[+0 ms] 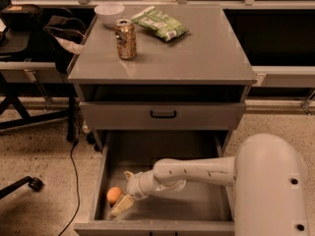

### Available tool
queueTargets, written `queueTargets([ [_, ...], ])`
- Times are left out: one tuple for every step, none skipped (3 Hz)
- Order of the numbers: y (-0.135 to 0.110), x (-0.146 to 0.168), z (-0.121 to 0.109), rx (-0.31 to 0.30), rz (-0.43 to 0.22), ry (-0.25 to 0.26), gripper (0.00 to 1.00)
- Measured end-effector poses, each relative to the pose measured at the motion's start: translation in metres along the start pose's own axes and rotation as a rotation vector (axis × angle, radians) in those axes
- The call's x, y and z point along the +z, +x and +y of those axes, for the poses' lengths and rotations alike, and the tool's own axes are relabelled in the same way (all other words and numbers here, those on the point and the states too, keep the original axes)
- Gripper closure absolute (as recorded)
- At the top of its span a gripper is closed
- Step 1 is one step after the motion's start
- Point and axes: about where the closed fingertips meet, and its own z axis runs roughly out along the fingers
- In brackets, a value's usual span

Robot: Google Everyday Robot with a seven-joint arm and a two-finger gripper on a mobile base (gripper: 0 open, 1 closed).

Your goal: Pick orange from middle drawer and place on counter

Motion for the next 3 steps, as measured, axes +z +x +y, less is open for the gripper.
queueTargets([
  [-0.002, 0.0104, 0.0067, -0.009, 0.01, -0.024, 0.0],
  [-0.002, 0.0105, 0.0068, -0.009, 0.01, -0.024, 0.0],
  [-0.002, 0.0105, 0.0068, -0.009, 0.01, -0.024, 0.19],
])
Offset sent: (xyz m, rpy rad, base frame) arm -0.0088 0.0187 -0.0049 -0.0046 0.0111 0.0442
